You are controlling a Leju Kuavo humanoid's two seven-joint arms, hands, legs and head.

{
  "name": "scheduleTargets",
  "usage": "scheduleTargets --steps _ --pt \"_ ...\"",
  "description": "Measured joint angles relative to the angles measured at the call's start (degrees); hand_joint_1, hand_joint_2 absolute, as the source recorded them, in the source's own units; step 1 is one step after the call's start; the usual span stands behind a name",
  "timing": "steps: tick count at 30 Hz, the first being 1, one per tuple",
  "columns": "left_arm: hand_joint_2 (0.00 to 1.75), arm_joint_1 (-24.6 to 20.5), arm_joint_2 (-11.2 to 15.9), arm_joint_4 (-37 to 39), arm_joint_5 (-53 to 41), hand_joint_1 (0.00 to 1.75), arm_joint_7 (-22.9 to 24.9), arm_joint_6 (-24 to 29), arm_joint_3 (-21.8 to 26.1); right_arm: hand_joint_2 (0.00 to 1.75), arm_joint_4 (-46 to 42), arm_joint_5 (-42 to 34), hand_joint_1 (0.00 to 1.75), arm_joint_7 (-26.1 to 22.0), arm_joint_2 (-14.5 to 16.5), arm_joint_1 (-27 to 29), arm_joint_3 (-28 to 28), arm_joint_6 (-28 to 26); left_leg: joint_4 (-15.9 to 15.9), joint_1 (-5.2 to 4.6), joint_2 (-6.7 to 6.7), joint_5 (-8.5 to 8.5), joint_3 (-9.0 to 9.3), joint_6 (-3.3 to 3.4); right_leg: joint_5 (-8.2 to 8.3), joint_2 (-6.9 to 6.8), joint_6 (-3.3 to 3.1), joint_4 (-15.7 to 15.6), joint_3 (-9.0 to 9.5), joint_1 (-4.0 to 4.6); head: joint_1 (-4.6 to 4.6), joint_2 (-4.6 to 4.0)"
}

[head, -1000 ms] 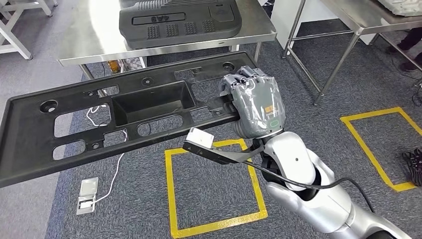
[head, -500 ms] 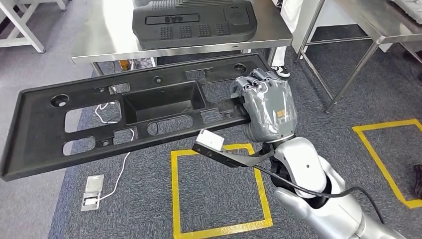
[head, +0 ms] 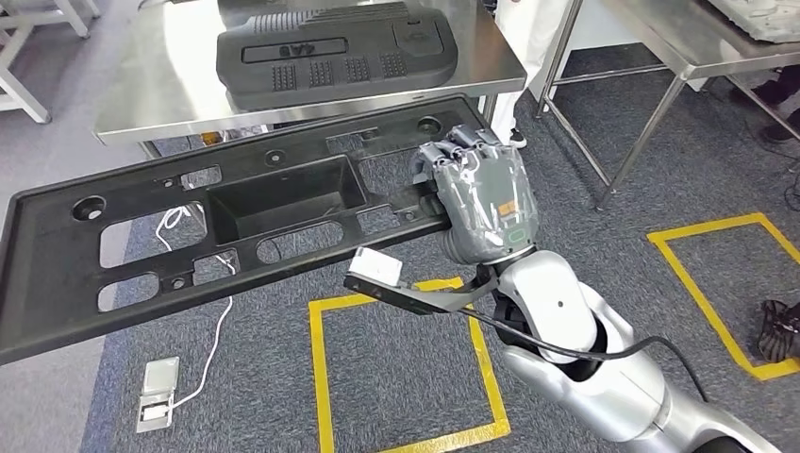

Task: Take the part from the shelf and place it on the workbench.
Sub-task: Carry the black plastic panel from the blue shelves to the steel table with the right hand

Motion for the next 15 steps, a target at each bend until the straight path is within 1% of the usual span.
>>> scheduleTargets --steps 2,3,4,5,6,7,8,9,10,11,12,13,14,15 --pt "1.75 -0.1 0.0 0.0 0.0 0.0 0.0 0.0 -0.1 1.75 0.0 0.0 1.75 0.0 0.0 0.0 0.0 0.0 -0.7 0.2 0.01 -0.34 0.27 0.52 -0.32 -0.02 0.61 -0.1 0.06 -0.02 0.23 0.0" --pt "1.75 -0.1 0.0 0.0 0.0 0.0 0.0 0.0 -0.1 1.75 0.0 0.0 1.75 0.0 0.0 0.0 0.0 0.0 -1.1 0.38 0.03 -0.39 0.52 0.8 -0.84 -0.08 0.89 0.6 -0.12 -0.01 0.48 0.0" --pt "1.75 -0.2 0.0 0.0 0.0 0.0 0.0 0.0 -0.2 1.75 0.0 0.0 1.75 0.0 0.0 -0.1 0.0 0.0 -1.4 0.56 0.06 -0.43 0.83 1.07 -1.84 -0.12 1.12 2.5 -0.93 0.01 0.8 0.0" --pt "1.75 -0.2 0.0 0.0 0.0 0.0 0.0 0.0 -0.2 1.75 0.0 0.0 1.75 0.0 0.0 -0.1 0.0 0.0 -1.6 0.64 0.11 -0.54 1.13 1.32 -3.26 -0.16 1.29 5.7 -2.52 -0.04 1.21 -0.01" --pt "1.75 -0.3 0.0 0.0 0.0 0.0 0.0 0.0 -0.2 1.75 0.0 0.1 1.75 0.0 0.0 -0.1 0.0 0.0 -1.6 0.62 0.14 -0.71 1.32 1.55 -4.77 -0.17 1.43 9.7 -4.79 -0.04 1.63 -0.01" --pt "1.75 -0.3 0.0 0.0 0.0 0.0 0.0 0.0 -0.2 1.75 0.0 0.1 1.75 0.0 0.0 0.0 0.0 0.0 -1.6 0.59 0.16 -0.91 1.49 1.7 -5.93 -0.17 1.53 13.6 -7.2 -0.07 1.98 -0.01" --pt "1.75 -0.3 0.0 0.0 0.0 0.0 0.0 0.0 -0.2 1.75 0.0 0.1 1.75 0.0 0.0 0.1 0.0 0.0 -1.6 0.56 0.17 -1.14 1.72 1.77 -6.13 -0.18 1.6 16.2 -9.08 -0.1 2.22 -0.01" --pt "1.75 -0.3 0.0 0.0 0.0 0.0 0.1 0.0 -0.3 1.75 0.0 0.1 1.75 0.0 0.0 0.2 0.0 0.0 -1.6 0.56 0.14 -1.41 2.05 1.77 -5.06 -0.18 1.59 16.5 -9.93 -0.1 2.45 0.0" --pt "1.75 -0.3 0.0 0.0 0.0 0.0 0.1 -0.1 -0.3 1.75 0.0 0.1 1.75 0.0 -0.1 0.2 0.0 0.0 -1.5 0.56 0.08 -1.72 2.47 1.72 -2.89 -0.19 1.5 14.5 -9.62 -0.1 2.71 0.0" --pt "1.75 -0.3 0.0 0.0 0.0 0.0 0.1 -0.1 -0.3 1.75 0.0 0.1 1.75 0.0 -0.1 0.2 0.0 0.0 -1.5 0.56 0.02 -2.11 3.0 1.6 -0.02 -0.21 1.32 10.6 -8.34 -0.1 2.99 0.0" --pt "1.75 -0.3 0.0 0.0 0.0 0.0 0.1 -0.2 -0.3 1.75 0.0 0.1 1.75 0.0 -0.1 0.2 0.0 0.0 -1.5 0.51 -0.02 -2.49 3.47 1.39 2.14 -0.28 1.13 6.7 -6.79 -0.04 3.25 0.0" --pt "1.75 -0.4 0.0 0.0 0.0 0.0 0.1 -0.2 -0.3 1.75 0.0 0.2 1.75 0.0 -0.1 0.2 0.0 0.0 -1.4 0.43 -0.05 -2.84 3.76 1.12 3.45 -0.32 0.9 3.4 -5.46 0.04 3.44 0.0" --pt "1.75 -0.4 0.0 0.0 0.0 0.0 0.1 -0.2 -0.4 1.75 0.0 0.2 1.75 0.0 -0.1 0.1 0.0 0.0 -1.4 0.35 -0.06 -3.11 3.91 0.86 3.87 -0.34 0.66 1.5 -4.67 0.14 3.49 0.0" --pt "1.75 -0.5 0.0 0.0 0.0 0.0 0.1 -0.2 -0.4 1.75 0.0 0.2 1.75 -0.1 -0.1 0.1 0.0 0.0 -1.4 0.29 -0.05 -3.28 3.94 0.56 3.48 -0.31 0.4 1.0 -4.42 0.28 3.38 0.0"
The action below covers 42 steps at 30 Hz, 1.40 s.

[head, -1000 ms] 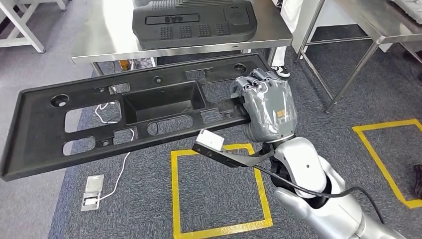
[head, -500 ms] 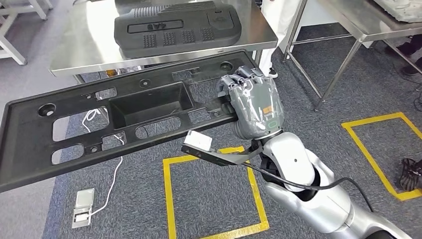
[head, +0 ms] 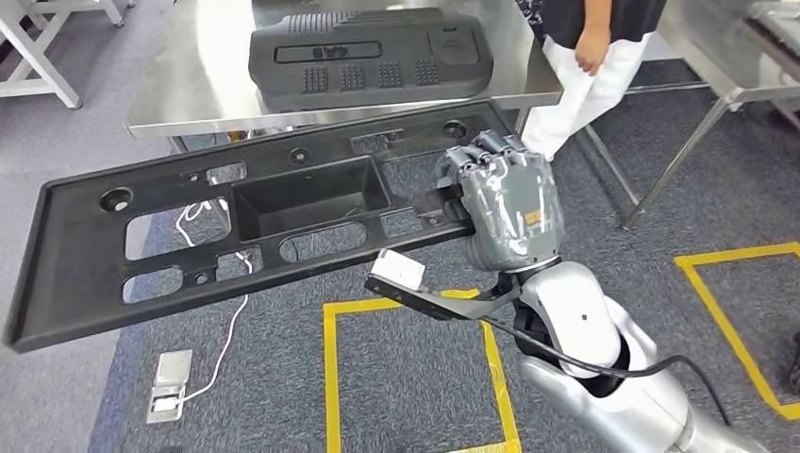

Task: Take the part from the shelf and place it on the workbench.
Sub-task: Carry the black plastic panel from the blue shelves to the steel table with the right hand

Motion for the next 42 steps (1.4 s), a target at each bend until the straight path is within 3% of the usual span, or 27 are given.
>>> scheduleTargets --steps 2,4,5,7,8,9,10,12,13,14,16,19,20,22,23,24,25,26,28,29,33,35,37,39,40,42 --pt "1.75 -0.1 0.0 0.0 0.0 0.0 0.0 0.0 0.0 1.75 0.0 0.0 1.75 0.0 0.0 0.0 0.0 0.0 -0.1 0.06 0.04 -0.37 0.23 -0.64 -0.24 0.12 -0.61 -0.5 0.26 0.0 -0.21 0.0" --pt "1.75 -0.1 0.0 0.0 0.0 0.0 0.0 0.0 -0.1 1.75 0.0 0.1 1.75 0.0 -0.1 -0.1 0.0 0.0 1.8 0.13 0.07 -1.63 -0.17 -1.36 -0.36 0.1 -1.15 -1.0 0.93 -0.25 -0.55 0.0" --pt "1.75 -0.2 0.0 0.0 0.0 0.0 0.0 0.0 -0.1 1.75 0.0 0.2 1.75 0.0 -0.1 -0.1 0.0 0.0 4.5 0.21 0.06 -2.9 -1.33 -1.65 -0.47 0.04 -1.38 -1.2 1.31 -0.37 -0.86 0.0" --pt "1.75 -0.1 0.0 0.0 0.0 0.0 0.0 0.0 -0.1 1.75 0.0 0.2 1.75 0.0 0.0 -0.2 0.0 0.0 12.1 0.33 0.05 -5.63 -5.59 -2.07 -0.93 -0.03 -1.72 -1.3 1.83 -0.36 -1.63 0.0" --pt "1.75 0.0 0.0 0.0 0.0 0.0 0.1 0.0 -0.1 1.75 0.0 0.2 1.75 0.0 0.0 -0.2 0.0 0.0 15.1 0.38 0.05 -6.18 -7.62 -2.2 -1.21 -0.02 -1.8 -1.3 2.12 -0.35 -1.9 0.0" --pt "1.75 0.1 0.0 0.0 0.0 0.0 0.1 0.0 -0.1 1.75 0.0 0.2 1.75 -0.1 0.0 -0.1 0.0 0.0 16.3 0.4 0.06 -5.6 -8.86 -2.25 -1.52 0.01 -1.81 -1.3 2.46 -0.35 -2.1 0.0" --pt "1.75 0.1 0.0 0.0 0.0 0.0 0.1 0.0 -0.1 1.75 0.0 0.2 1.75 -0.1 0.0 -0.1 0.1 0.0 15.1 0.42 0.05 -3.8 -8.93 -2.22 -1.86 0.06 -1.77 -1.3 2.9 -0.35 -2.33 0.0" --pt "1.75 0.2 0.0 0.0 0.0 0.0 0.1 0.0 -0.1 1.75 0.0 0.3 1.75 -0.2 0.0 -0.1 0.1 0.0 8.0 0.42 0.02 1.36 -6.66 -1.88 -2.66 0.12 -1.5 -1.3 3.95 -0.34 -2.81 0.0" --pt "1.75 0.2 0.0 0.0 0.0 0.0 0.1 0.0 -0.1 1.75 0.0 0.3 1.75 -0.3 0.1 -0.2 0.1 0.0 4.6 0.29 -0.03 3.09 -5.4 -1.63 -3.03 0.18 -1.27 -1.2 4.29 -0.28 -2.99 0.0" --pt "1.75 0.1 0.0 0.0 0.0 0.0 0.1 0.1 -0.1 1.75 0.1 0.3 1.75 -0.3 0.1 -0.3 0.1 0.0 2.3 0.17 -0.06 3.74 -4.56 -1.3 -3.27 0.22 -1.0 -1.1 4.4 -0.23 -3.13 0.0" --pt "1.75 0.1 0.0 0.0 0.0 0.0 0.1 0.1 -0.1 1.75 0.1 0.3 1.75 -0.5 0.1 -0.5 0.2 0.0 0.9 -0.14 -0.12 3.16 -4.23 -0.7 -3.51 0.28 -0.44 -1.2 4.28 -0.16 -3.05 0.0" --pt "1.75 0.1 0.0 0.0 0.0 0.0 0.2 0.1 -0.1 1.75 0.1 0.4 1.75 -0.6 0.1 -0.6 0.2 0.0 0.1 0.26 -0.12 2.75 -3.49 0.25 -4.8 0.18 0.5 0.3 3.96 -0.2 -2.52 0.0" --pt "1.75 0.0 0.0 0.0 0.0 0.0 0.2 0.1 -0.1 1.75 0.1 0.4 1.75 -0.6 0.1 -0.7 0.2 0.0 -0.2 0.43 -0.09 2.65 -3.11 0.59 -6.0 0.16 0.74 2.7 2.84 -0.22 -2.18 0.0" --pt "1.75 0.0 0.0 0.0 0.0 0.0 0.2 0.1 -0.1 1.75 0.2 0.4 1.75 -0.6 0.1 -0.8 0.2 0.0 -0.2 0.39 -0.02 2.26 -2.64 1.11 -8.84 0.12 1.03 10.4 -1.46 -0.33 -1.43 0.0" --pt "1.75 -0.1 0.0 0.0 0.0 0.0 0.2 0.1 -0.1 1.75 0.2 0.4 1.75 -0.6 0.1 -0.7 0.2 0.0 -0.2 0.36 0.0 2.03 -2.42 1.22 -9.59 0.11 1.15 13.8 -3.73 -0.39 -1.14 0.0" --pt "1.75 -0.1 0.0 0.0 0.0 0.0 0.2 0.1 -0.1 1.75 0.2 0.3 1.75 -0.6 0.1 -0.7 0.2 0.0 -0.2 0.33 -0.02 1.76 -2.12 1.27 -9.21 0.11 1.22 15.5 -5.23 -0.44 -0.94 0.0" --pt "1.75 -0.1 0.0 0.0 0.0 0.0 0.2 0.1 -0.1 1.75 0.3 0.4 1.75 -0.7 0.0 -0.6 0.3 0.0 -0.2 0.33 -0.08 1.45 -1.73 1.22 -7.6 0.11 1.2 14.8 -5.62 -0.48 -0.73 0.0" --pt "1.75 -0.1 0.0 0.0 0.0 0.0 0.2 0.1 -0.1 1.75 0.3 0.4 1.75 -0.7 0.0 -0.6 0.3 0.0 -0.2 0.33 -0.14 1.1 -1.23 1.12 -5.08 0.09 1.11 12.0 -4.89 -0.51 -0.48 0.0" --pt "1.75 -0.1 0.0 0.0 0.0 0.0 0.2 0.1 -0.1 1.75 0.3 0.4 1.75 -0.7 0.0 -0.7 0.4 0.0 -0.1 0.24 -0.23 0.31 -0.34 0.69 -0.63 -0.03 0.79 4.3 -2.11 -0.44 -0.01 0.0" --pt "1.75 -0.1 0.0 0.0 0.0 0.0 0.2 0.1 -0.1 1.75 0.3 0.4 1.75 -0.7 0.0 -0.7 0.4 0.0 0.0 0.18 -0.23 -0.01 -0.17 0.39 0.21 -0.05 0.54 1.7 -1.08 -0.37 0.13 0.0" --pt "1.75 -0.2 0.0 0.0 0.0 0.0 0.2 0.1 -0.1 1.75 0.3 0.4 1.75 -0.7 -0.1 -0.7 0.5 0.0 0.2 0.16 -0.17 -0.8 -0.03 -0.88 -0.37 0.19 -0.54 -0.3 -0.15 -0.18 -0.32 0.0" --pt "1.75 -0.2 0.0 0.0 0.0 0.0 0.2 0.1 -0.1 1.75 0.3 0.4 1.75 -0.7 -0.1 -0.8 0.5 0.0 3.2 0.25 -0.16 -2.51 -1.11 -1.51 -0.52 0.13 -1.08 -0.7 0.43 -0.42 -0.82 0.0" --pt "1.75 -0.2 0.0 0.0 0.0 0.0 0.2 0.1 -0.1 1.75 0.3 0.4 1.75 -0.7 -0.1 -0.8 0.6 0.0 10.4 0.32 -0.14 -5.39 -4.8 -1.96 -0.93 0.02 -1.5 -0.9 0.99 -0.49 -1.57 0.0" --pt "1.75 0.0 0.0 0.0 0.0 0.0 0.2 0.1 -0.1 1.75 0.3 0.4 1.75 -0.7 -0.1 -0.8 0.7 0.0 16.1 0.38 -0.13 -6.38 -8.55 -2.13 -1.5 0.03 -1.66 -0.8 1.62 -0.47 -2.06 0.0" --pt "1.75 0.1 0.0 0.0 0.0 0.0 0.2 0.1 -0.1 1.75 0.3 0.4 1.75 -0.7 -0.1 -0.7 0.7 0.0 16.2 0.4 -0.13 -5.2 -9.17 -2.11 -1.83 0.07 -1.65 -0.8 2.05 -0.47 -2.29 0.0" --pt "1.75 0.1 0.0 0.0 0.0 0.0 0.2 0.1 -0.1 1.75 0.3 0.4 1.75 -0.7 -0.1 -0.7 0.9 0.0 10.2 0.42 -0.14 -0.24 -7.55 -1.86 -2.6 0.16 -1.46 -0.8 3.17 -0.48 -2.83 0.0"
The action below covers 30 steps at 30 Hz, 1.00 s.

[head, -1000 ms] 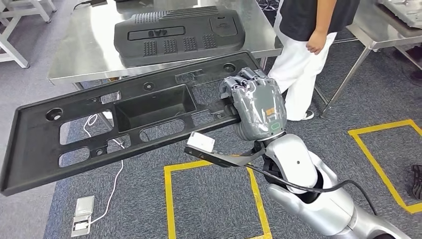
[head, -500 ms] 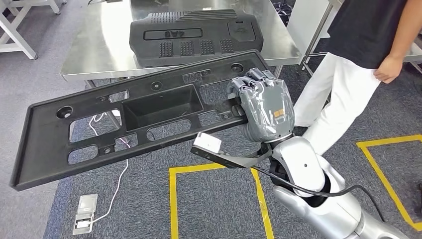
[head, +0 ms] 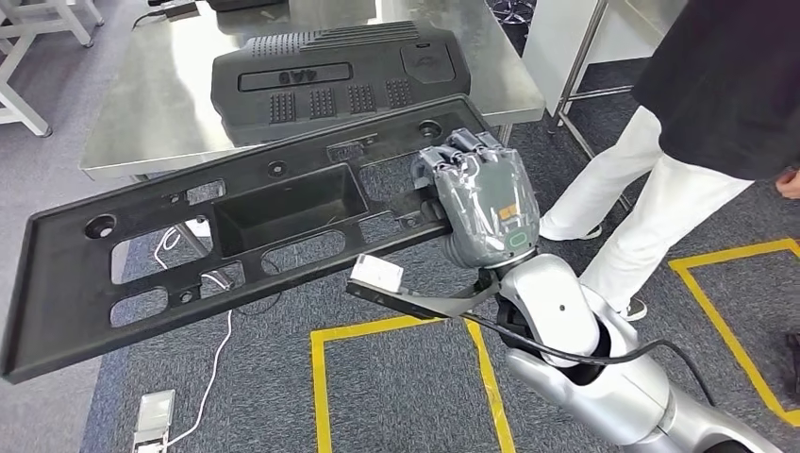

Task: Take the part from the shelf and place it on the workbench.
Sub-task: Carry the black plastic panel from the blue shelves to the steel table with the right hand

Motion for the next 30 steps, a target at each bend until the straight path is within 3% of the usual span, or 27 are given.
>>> scheduleTargets --steps 2,3,6,8,9,11,12,13,14,16,17,18,20,23,25,27,28,29,30 --pt "1.75 0.0 0.0 0.0 0.0 0.0 0.0 0.0 0.0 1.75 0.0 0.1 1.75 0.0 0.0 -0.1 0.0 0.1 -6.5 -0.19 -0.04 3.16 2.44 0.45 -0.74 0.08 0.47 0.0 0.74 0.11 -0.4 0.0" --pt "1.75 0.0 0.0 0.0 0.0 0.0 0.0 0.0 0.0 1.75 0.0 0.1 1.75 0.0 0.0 -0.1 0.0 0.1 -8.2 -0.34 -0.06 3.39 3.05 0.73 -0.94 0.13 0.78 0.0 0.82 0.15 -0.47 0.0" --pt "1.75 0.0 0.0 0.0 0.0 0.0 0.1 0.0 0.0 1.75 0.0 0.2 1.75 0.1 0.0 -0.1 0.1 0.3 -9.2 -0.47 -0.05 2.51 3.52 1.61 -1.33 0.2 1.74 -0.2 0.94 0.16 -0.12 0.0" --pt "1.75 -0.1 0.0 0.0 0.0 0.0 0.1 0.0 0.0 1.75 0.0 0.2 1.75 0.1 0.0 -0.2 0.1 0.3 -9.8 -0.19 -0.02 2.32 4.19 2.23 -2.72 0.09 2.32 1.9 0.41 0.16 0.41 -0.01" --pt "1.75 -0.1 0.0 0.0 0.0 0.0 0.2 0.0 0.0 1.75 0.0 0.3 1.75 0.2 0.0 -0.3 0.1 0.4 -10.0 -0.1 0.01 2.22 4.54 2.52 -4.01 0.04 2.51 4.7 -0.91 0.12 0.79 -0.01" --pt "1.75 -0.3 0.0 0.0 0.0 0.0 0.2 0.0 0.0 1.75 0.0 0.2 1.75 0.3 0.0 -0.3 0.1 0.4 -10.0 -0.21 0.06 1.84 4.91 2.99 -6.5 -0.03 2.63 12.4 -5.41 0.08 1.63 0.0" --pt "1.75 -0.3 0.0 0.0 -0.1 0.0 0.2 0.0 0.0 1.75 0.0 0.2 1.75 0.3 0.0 -0.2 0.1 0.4 -10.0 -0.29 0.06 1.62 5.12 3.12 -6.75 -0.03 2.61 15.1 -7.34 0.07 1.88 0.0" --pt "1.75 -0.3 0.0 0.0 -0.1 0.0 0.2 -0.1 0.0 1.75 0.0 0.2 1.75 0.3 0.0 -0.1 0.1 0.5 -10.0 -0.37 0.04 1.35 5.42 3.19 -5.86 -0.03 2.51 15.8 -8.36 0.09 2.09 0.0" --pt "1.75 -0.3 0.0 0.0 -0.1 0.0 0.2 -0.1 0.0 1.75 0.0 0.2 1.75 0.3 -0.1 -0.1 0.1 0.5 -9.9 -0.44 -0.01 1.04 5.81 3.2 -3.85 -0.02 2.29 14.2 -8.27 0.14 2.31 0.0" --pt "1.75 -0.2 0.0 0.0 -0.1 0.0 0.2 -0.2 -0.1 1.75 0.0 0.3 1.75 0.3 -0.1 -0.1 0.1 0.5 -10.0 -0.49 -0.09 0.34 6.75 3.05 1.05 -0.05 1.58 7.2 -5.99 0.38 2.78 0.0" --pt "1.75 -0.3 0.0 0.0 -0.1 0.0 0.2 -0.2 -0.1 1.75 0.0 0.2 1.75 0.3 -0.1 -0.1 0.1 0.5 -9.9 -0.56 -0.1 0.01 7.06 2.85 2.5 -0.07 1.3 4.0 -4.8 0.59 2.9 0.0" --pt "1.75 -0.3 0.0 0.0 -0.1 0.0 0.2 -0.2 -0.1 1.75 0.0 0.2 1.75 0.3 -0.1 -0.2 0.1 0.5 -9.9 -0.59 -0.09 -0.22 7.19 2.61 2.92 -0.09 1.07 2.0 -3.97 0.76 3.01 0.0" --pt "1.75 -0.5 0.0 0.0 -0.2 0.0 0.2 -0.2 -0.1 1.75 0.0 0.2 1.75 0.3 -0.2 -0.2 0.1 0.5 -10.0 -0.62 -0.02 -0.48 7.28 2.03 2.28 -0.02 0.81 0.7 -3.41 0.96 2.87 0.0" --pt "1.75 -0.7 0.0 0.0 -0.2 0.0 0.3 -0.3 -0.1 1.75 0.0 0.3 1.75 0.4 -0.3 -0.3 0.0 0.5 -8.6 -0.71 -0.03 -1.78 7.27 1.06 1.98 -0.05 0.24 -0.5 -2.21 0.41 2.56 -0.01" --pt "1.75 -0.9 0.0 0.0 -0.2 0.0 0.3 -0.3 -0.1 1.75 -0.1 0.3 1.75 0.3 -0.3 -0.4 0.0 0.5 -2.5 -0.5 -0.03 -4.43 4.45 0.49 1.67 -0.21 -0.18 -0.9 -1.33 0.19 1.86 -0.01" --pt "1.75 -0.8 0.0 0.0 -0.2 0.0 0.3 -0.3 -0.1 1.75 0.0 0.3 1.75 0.3 -0.3 -0.4 0.1 0.5 5.0 -0.15 -0.02 -6.57 -0.15 0.08 1.13 -0.26 -0.38 -0.9 -0.76 0.17 1.2 0.0" --pt "1.75 -0.7 0.0 0.0 -0.2 0.0 0.3 -0.3 -0.1 1.75 0.0 0.2 1.75 0.3 -0.3 -0.4 0.1 0.6 6.6 0.01 -0.02 -6.18 -1.58 -0.07 0.82 -0.23 -0.36 -0.9 -0.41 0.16 0.98 0.0" --pt "1.75 -0.7 0.0 0.0 -0.2 0.0 0.3 -0.2 -0.1 1.75 0.0 0.2 1.75 0.3 -0.3 -0.4 0.1 0.6 5.8 0.17 -0.02 -4.53 -1.92 -0.19 0.46 -0.18 -0.27 -0.9 0.02 0.13 0.76 0.0" --pt "1.75 -0.7 0.0 0.0 -0.2 0.0 0.3 -0.2 -0.1 1.75 0.0 0.1 1.75 0.3 -0.3 -0.4 0.1 0.6 2.8 0.31 -0.02 -1.87 -1.1 -0.27 0.05 -0.13 -0.11 -0.8 0.57 0.07 0.55 0.0"
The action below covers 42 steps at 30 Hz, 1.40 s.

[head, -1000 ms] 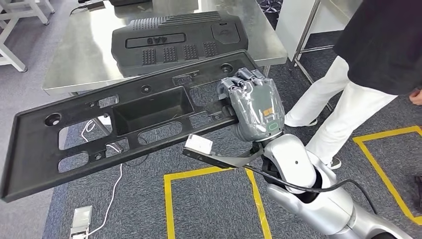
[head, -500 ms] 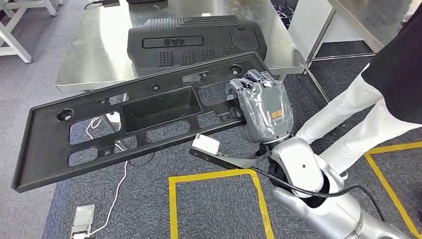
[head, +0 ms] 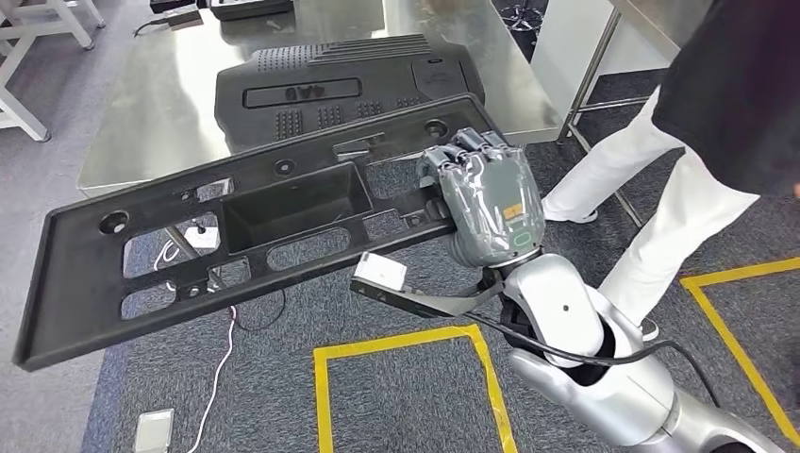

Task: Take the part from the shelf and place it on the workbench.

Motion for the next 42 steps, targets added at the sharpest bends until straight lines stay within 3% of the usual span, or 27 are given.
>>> scheduleTargets --steps 2,3,8,9,11,12,13,14,15,17,18,21,24,25,27,28,29,30,32,33,34,38,40,42 --pt "1.75 0.0 0.0 0.0 0.0 0.0 0.0 0.0 0.0 1.75 0.0 -0.4 1.75 0.0 0.0 0.0 0.0 0.0 -7.5 0.08 -0.03 4.55 2.62 0.0 -0.91 0.09 0.57 0.2 0.89 0.01 -0.4 0.0" --pt "1.75 0.0 0.0 0.0 0.0 0.0 0.0 0.0 0.0 1.75 0.0 -0.7 1.75 0.0 0.0 -0.1 0.0 -0.1 -10.1 -0.02 -0.05 5.31 3.57 0.22 -1.23 0.15 0.92 0.3 1.01 0.03 -0.58 0.0" --pt "1.75 -0.1 0.0 0.0 -0.1 0.0 0.1 0.0 0.0 1.75 0.0 -1.0 1.75 -0.2 0.0 -0.2 0.0 -0.3 -12.2 -0.18 -0.12 4.17 4.64 2.07 -2.64 0.2 2.44 1.3 0.67 -0.09 0.07 -0.01" --pt "1.75 -0.2 0.0 0.0 -0.1 0.0 0.1 0.0 0.0 1.75 0.0 -1.0 1.75 -0.2 0.0 -0.2 0.0 -0.3 -12.4 -0.09 -0.08 4.04 4.99 2.44 -3.72 0.16 2.64 3.5 -0.29 -0.13 0.43 -0.01" --pt "1.75 -0.2 0.0 0.0 -0.1 0.0 0.1 0.0 0.0 1.75 0.0 -1.2 1.75 -0.2 0.0 -0.2 0.0 -0.4 -12.5 -0.15 0.01 3.58 5.58 3.02 -6.6 0.1 2.85 11.1 -4.51 -0.17 1.23 -0.01" --pt "1.75 -0.2 0.0 0.0 -0.1 0.0 0.1 0.0 0.0 1.75 0.0 -1.4 1.75 -0.3 0.0 -0.1 0.0 -0.5 -12.5 -0.23 0.03 3.32 5.85 3.2 -7.52 0.1 2.91 15.0 -6.97 -0.18 1.52 0.0" --pt "1.75 -0.2 0.0 0.0 -0.1 0.0 0.1 0.0 0.0 1.75 0.0 -1.6 1.75 -0.3 0.0 0.0 0.0 -0.5 -12.5 -0.32 0.01 3.02 6.17 3.3 -7.43 0.09 2.89 17.2 -8.78 -0.19 1.7 0.0" --pt "1.75 -0.2 0.0 0.0 -0.1 0.0 0.1 0.0 0.0 1.75 0.0 -1.8 1.75 -0.4 0.0 0.1 0.0 -0.6 -12.5 -0.4 -0.06 2.71 6.58 3.32 -6.05 0.1 2.74 17.1 -9.47 -0.17 1.88 0.0" --pt "1.75 -0.2 0.0 0.0 -0.1 0.0 0.1 0.0 0.0 1.75 0.0 -2.0 1.75 -0.6 0.0 0.1 0.0 -0.8 -12.5 -0.48 -0.15 2.34 7.09 3.3 -3.6 0.09 2.47 14.7 -9.06 -0.12 2.13 0.0" --pt "1.75 -0.2 0.0 0.0 -0.1 0.0 0.1 0.0 0.0 1.75 0.0 -2.4 1.75 -0.9 0.0 0.2 0.0 -1.2 -12.5 -0.66 -0.28 1.53 8.11 3.03 1.28 0.08 1.71 7.0 -6.5 0.21 2.51 0.0" --pt "1.75 -0.2 0.0 0.0 -0.1 0.0 0.1 0.0 0.0 1.75 0.0 -2.6 1.75 -1.1 0.0 0.2 0.0 -1.5 -12.5 -0.69 -0.3 1.22 8.39 2.78 2.39 0.05 1.42 4.0 -5.31 0.45 2.63 0.0" --pt "1.75 -0.2 -0.1 0.0 -0.1 0.0 0.2 0.1 0.0 1.75 0.1 -2.9 1.75 -1.5 0.0 0.1 0.0 -2.0 -12.8 -0.61 -0.22 0.79 8.64 1.89 1.95 0.1 0.98 1.5 -4.14 0.83 2.59 0.0" --pt "1.75 -0.4 -0.1 0.0 -0.1 0.0 0.2 0.1 0.0 1.75 0.1 -2.9 1.75 -1.5 0.0 0.1 0.1 -2.1 -10.7 -0.64 -0.14 -0.76 8.29 0.94 1.79 0.0 0.47 0.3 -3.0 0.24 2.25 -0.01" --pt "1.75 -0.4 0.0 0.0 -0.1 0.0 0.2 0.1 0.0 1.75 0.1 -2.9 1.75 -1.5 0.1 0.1 0.1 -2.1 -7.9 -0.57 -0.12 -2.05 7.03 0.68 1.64 -0.09 0.26 0.1 -2.51 0.11 1.91 -0.01" --pt "1.75 -0.4 0.0 0.0 -0.2 0.0 0.2 0.1 0.0 1.75 0.1 -2.9 1.75 -1.5 0.3 0.2 0.1 -2.2 -0.2 -0.4 -0.1 -4.72 2.73 0.28 1.08 -0.22 -0.1 0.0 -1.78 0.1 1.12 -0.01" --pt "1.75 -0.3 0.1 0.0 -0.2 0.0 0.3 0.1 0.0 1.75 0.1 -2.9 1.75 -1.5 0.3 0.3 0.2 -2.2 2.5 -0.28 -0.1 -5.05 0.82 0.1 0.73 -0.23 -0.15 0.0 -1.39 0.09 0.88 0.0" --pt "1.75 -0.3 0.1 0.0 -0.3 0.0 0.3 0.1 0.0 1.75 0.1 -2.9 1.75 -1.6 0.4 0.5 0.2 -2.2 3.4 -0.13 -0.1 -4.25 -0.29 -0.06 0.37 -0.21 -0.13 0.0 -0.93 0.07 0.68 0.0" --pt "1.75 -0.2 0.1 0.0 -0.4 0.0 0.3 0.0 0.0 1.75 0.1 -2.9 1.75 -1.6 0.4 0.7 0.2 -2.2 1.9 0.03 -0.1 -2.17 -0.3 -0.19 -0.04 -0.17 -0.02 0.0 -0.38 0.03 0.48 0.0" --pt "1.75 -0.3 0.2 0.0 -0.5 0.0 0.3 -0.1 0.0 1.75 0.2 -2.8 1.75 -1.7 0.5 0.9 0.3 -2.2 -5.2 0.26 -0.12 3.06 2.01 -0.31 -1.03 -0.08 0.45 0.1 0.82 -0.03 0.08 0.0" --pt "1.75 -0.3 0.2 0.0 -0.5 0.0 0.3 -0.2 0.0 1.75 0.2 -2.8 1.75 -1.7 0.6 0.9 0.4 -2.2 -8.5 0.2 -0.15 4.67 3.22 -0.26 -1.49 0.01 0.78 0.2 1.22 0.0 -0.14 0.0" --pt "1.75 -0.3 0.2 0.0 -0.6 0.0 0.4 -0.2 0.0 1.75 0.2 -2.7 1.75 -1.8 0.7 0.9 0.4 -2.3 -10.5 0.12 -0.15 5.17 3.97 -0.03 -1.79 0.08 1.12 0.3 1.38 0.05 -0.25 0.0" --pt "1.75 -0.3 0.3 0.0 -0.6 0.0 0.5 -0.3 -0.1 1.75 0.2 -2.5 1.75 -2.3 0.9 0.8 0.4 -2.3 -12.2 -0.12 -0.14 4.21 4.76 1.49 -2.68 0.08 2.4 0.5 1.43 -0.11 0.28 0.0" --pt "1.75 -0.4 0.3 0.0 -0.6 0.0 0.5 -0.3 -0.2 1.75 0.2 -2.5 1.75 -2.4 0.9 0.8 0.4 -2.3 -12.6 0.08 -0.09 3.99 5.45 2.2 -4.89 0.03 2.91 4.8 -0.46 -0.23 0.91 0.0" --pt "1.75 -0.4 0.3 0.0 -0.6 0.0 0.5 -0.3 -0.4 1.75 0.2 -2.5 1.75 -2.4 0.9 0.9 0.4 -2.3 -12.7 0.04 -0.03 3.58 5.93 2.65 -7.78 0.01 3.13 13.2 -5.22 -0.27 1.66 0.0"
